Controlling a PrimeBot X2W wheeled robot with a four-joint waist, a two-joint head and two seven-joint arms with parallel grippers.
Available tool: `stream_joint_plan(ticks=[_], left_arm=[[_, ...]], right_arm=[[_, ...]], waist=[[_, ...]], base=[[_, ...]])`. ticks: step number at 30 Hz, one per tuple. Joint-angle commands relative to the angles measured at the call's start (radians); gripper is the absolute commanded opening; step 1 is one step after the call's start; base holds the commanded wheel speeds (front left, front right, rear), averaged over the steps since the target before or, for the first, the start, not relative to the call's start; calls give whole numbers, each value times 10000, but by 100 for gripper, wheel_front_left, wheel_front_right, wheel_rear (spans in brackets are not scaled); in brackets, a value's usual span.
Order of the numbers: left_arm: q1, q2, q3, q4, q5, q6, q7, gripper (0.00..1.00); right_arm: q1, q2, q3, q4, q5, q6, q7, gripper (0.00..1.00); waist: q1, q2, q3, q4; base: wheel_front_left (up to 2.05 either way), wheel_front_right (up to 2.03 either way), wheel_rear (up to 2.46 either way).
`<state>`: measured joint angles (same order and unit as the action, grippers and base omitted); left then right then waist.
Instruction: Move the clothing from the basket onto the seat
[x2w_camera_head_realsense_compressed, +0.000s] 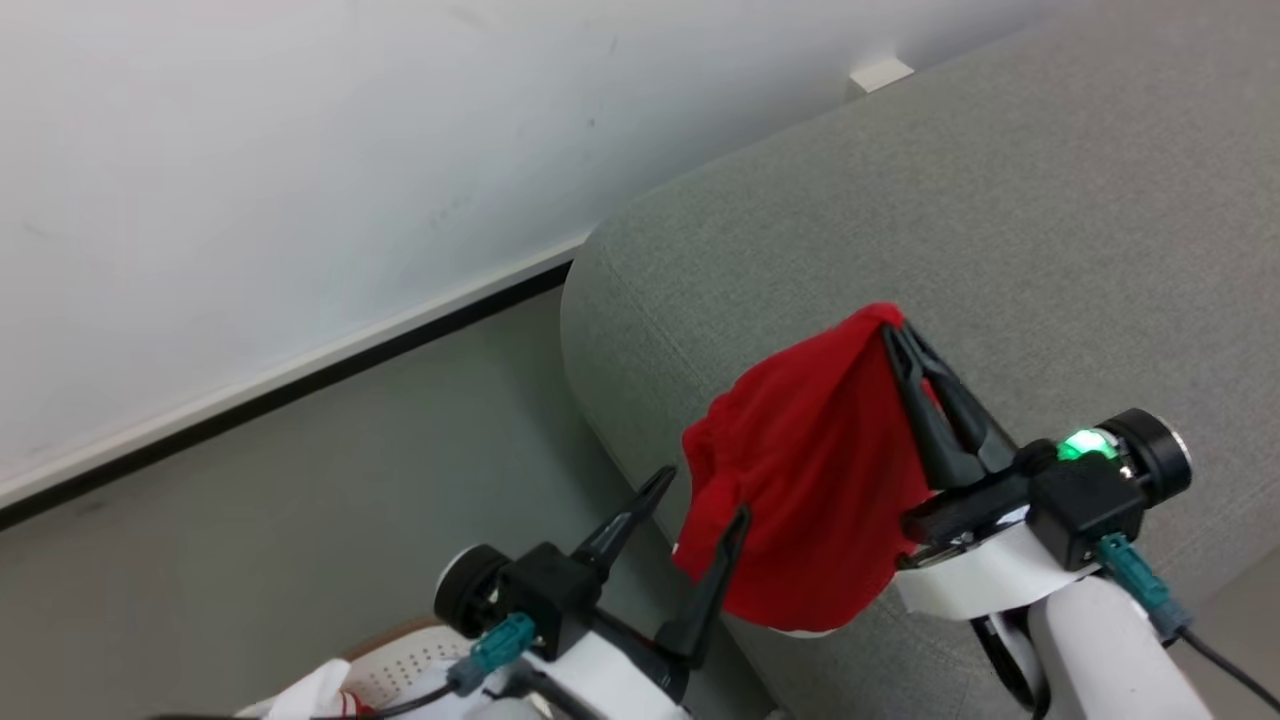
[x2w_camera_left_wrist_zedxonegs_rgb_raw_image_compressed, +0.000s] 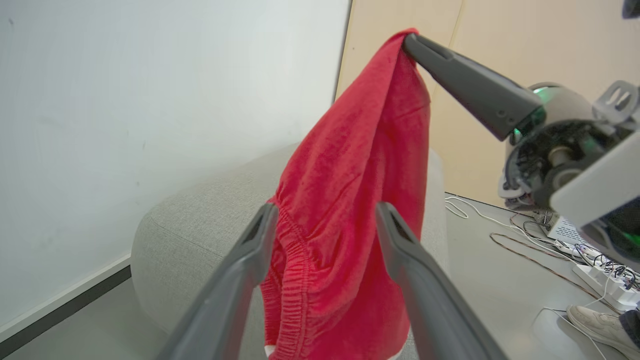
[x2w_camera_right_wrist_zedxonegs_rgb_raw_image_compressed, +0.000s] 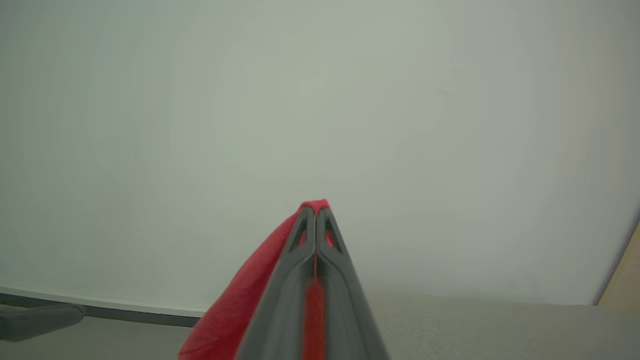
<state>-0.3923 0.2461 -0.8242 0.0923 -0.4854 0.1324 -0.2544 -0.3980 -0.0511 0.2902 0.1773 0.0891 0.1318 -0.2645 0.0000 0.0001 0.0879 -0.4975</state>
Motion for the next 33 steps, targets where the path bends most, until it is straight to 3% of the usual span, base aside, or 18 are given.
stream_joint_plan(ticks=[1, 9, 16, 24, 33], left_arm=[[-180, 6, -15, 7, 164, -20, 56, 100], [-1861, -172, -202, -98, 589, -495, 640, 100], [-3923, -256, -176, -92, 1114, -1012, 1186, 100], [-5553, -548, -6, 103, 1454, -1289, 1208, 100], [-5727, -558, -38, 455, 1432, -1301, 914, 100]], right_arm=[[-2, 5, -112, -93, -20, -22, 2, 0], [-1196, 8, -1794, -415, -236, -22, 3, 0], [-3469, -61, -3427, -158, -806, -23, 3, 0], [-6185, -1240, -5367, 964, -1213, -23, 3, 0], [-7587, -2626, -7232, 3733, -1963, -23, 95, 0]], waist=[[0, -1, 222, 81], [0, -1, 2151, 947], [0, -1, 4541, 1676], [0, -1, 6305, 2414], [0, -1, 6706, 2925]], base=[[0, 0, 0], [0, 0, 0], [0, 0, 0], [0, 0, 0], [0, 0, 0]])
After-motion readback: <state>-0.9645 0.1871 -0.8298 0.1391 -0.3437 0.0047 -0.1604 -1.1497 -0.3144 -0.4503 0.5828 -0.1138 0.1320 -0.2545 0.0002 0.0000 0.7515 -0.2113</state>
